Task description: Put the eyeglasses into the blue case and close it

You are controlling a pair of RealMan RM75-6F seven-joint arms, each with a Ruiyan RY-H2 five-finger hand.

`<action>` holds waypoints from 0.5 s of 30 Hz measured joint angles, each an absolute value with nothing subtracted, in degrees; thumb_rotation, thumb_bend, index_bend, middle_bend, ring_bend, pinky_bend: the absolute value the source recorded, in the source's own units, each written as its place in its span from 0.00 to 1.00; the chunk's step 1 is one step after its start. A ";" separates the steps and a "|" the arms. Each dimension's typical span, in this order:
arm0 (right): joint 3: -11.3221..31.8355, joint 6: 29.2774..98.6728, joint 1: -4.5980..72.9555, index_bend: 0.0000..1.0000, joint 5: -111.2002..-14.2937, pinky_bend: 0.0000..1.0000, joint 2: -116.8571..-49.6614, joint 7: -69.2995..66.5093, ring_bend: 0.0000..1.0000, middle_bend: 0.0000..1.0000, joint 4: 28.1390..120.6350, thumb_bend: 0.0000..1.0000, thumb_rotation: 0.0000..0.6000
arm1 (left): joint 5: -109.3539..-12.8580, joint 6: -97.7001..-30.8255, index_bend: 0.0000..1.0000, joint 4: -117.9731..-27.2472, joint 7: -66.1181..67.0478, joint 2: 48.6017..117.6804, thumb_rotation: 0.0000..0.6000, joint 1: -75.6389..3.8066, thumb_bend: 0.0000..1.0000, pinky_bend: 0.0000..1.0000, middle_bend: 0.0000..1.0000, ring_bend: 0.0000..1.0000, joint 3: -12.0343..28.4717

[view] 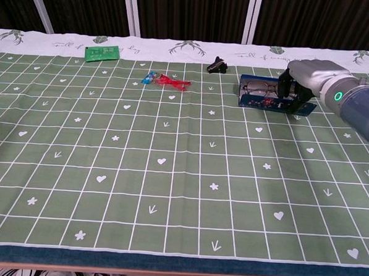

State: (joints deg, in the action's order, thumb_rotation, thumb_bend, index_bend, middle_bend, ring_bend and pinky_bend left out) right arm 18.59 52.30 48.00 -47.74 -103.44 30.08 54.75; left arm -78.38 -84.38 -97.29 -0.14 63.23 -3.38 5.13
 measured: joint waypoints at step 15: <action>18.72 52.59 47.80 0.57 -47.56 0.27 -102.94 30.46 0.36 0.39 56.19 0.51 1.00 | -78.34 -84.43 0.10 -97.34 -0.03 63.23 1.00 -3.36 0.32 0.00 0.00 0.00 5.13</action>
State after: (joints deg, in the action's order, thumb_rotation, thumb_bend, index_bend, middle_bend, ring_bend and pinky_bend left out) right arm 18.72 52.59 47.80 -47.56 -102.94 30.46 56.19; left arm -78.34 -84.43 -97.34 -0.03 63.23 -3.36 5.13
